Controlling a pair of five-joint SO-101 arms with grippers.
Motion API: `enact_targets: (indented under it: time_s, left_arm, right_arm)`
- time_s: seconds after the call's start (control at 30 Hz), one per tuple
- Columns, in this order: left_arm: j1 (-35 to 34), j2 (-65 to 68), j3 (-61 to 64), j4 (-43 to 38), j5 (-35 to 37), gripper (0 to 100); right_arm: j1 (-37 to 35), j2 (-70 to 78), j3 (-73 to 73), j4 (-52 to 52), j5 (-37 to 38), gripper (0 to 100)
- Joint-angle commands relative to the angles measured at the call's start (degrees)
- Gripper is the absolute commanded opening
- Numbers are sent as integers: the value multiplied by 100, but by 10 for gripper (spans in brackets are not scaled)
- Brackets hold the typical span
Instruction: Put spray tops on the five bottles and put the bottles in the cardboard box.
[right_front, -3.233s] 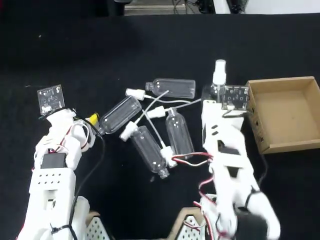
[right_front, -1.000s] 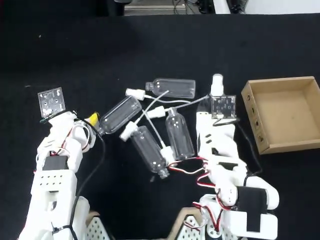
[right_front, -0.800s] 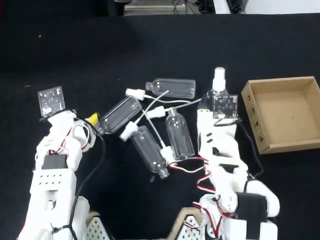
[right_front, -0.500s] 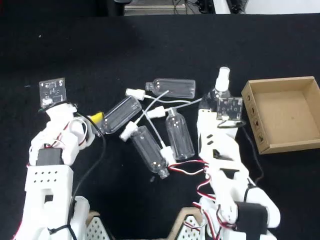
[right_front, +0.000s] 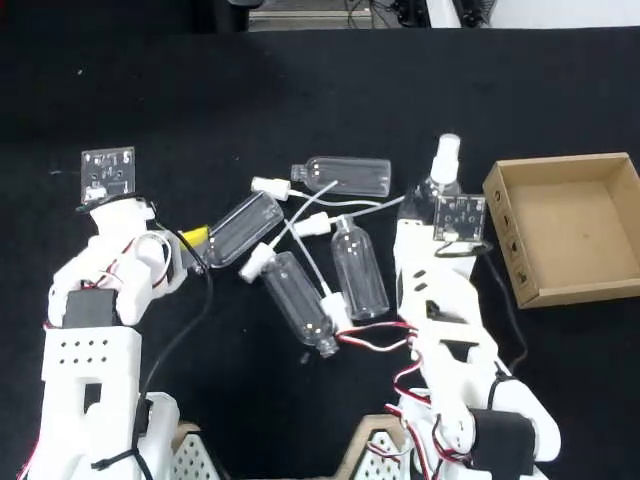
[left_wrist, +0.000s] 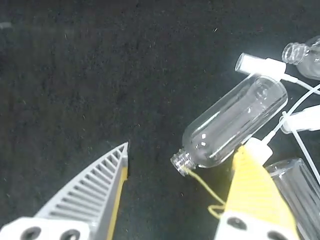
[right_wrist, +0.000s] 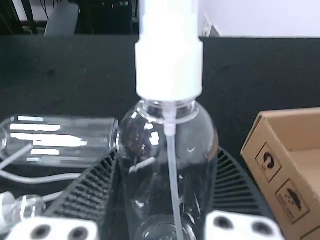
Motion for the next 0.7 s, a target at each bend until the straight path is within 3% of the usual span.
enact_targets:
  time_s: [0.0,0.07,0.23,0.3,0.43,0.67]
  left_arm:
    - [48,580,-1130,536,-229,302]
    - [48,1160,-1640,862,-255,273]
    - [75,1776,-2123,1020,-123,29]
    - [101,1776,-2123,1046,-202,67]
    - [66,1837,-2123,1046,-237,263]
    - [75,1829,-2009,1011,-237,264]
  right_arm:
    - [-62,-277,4,0,-26,191]
    - [-62,-277,13,9,-26,191]
    - [-62,-277,13,9,-26,191]
    - [-62,-277,13,9,-26,191]
    - [-70,-277,13,0,-26,191]
    - [-70,-277,13,0,-26,191]
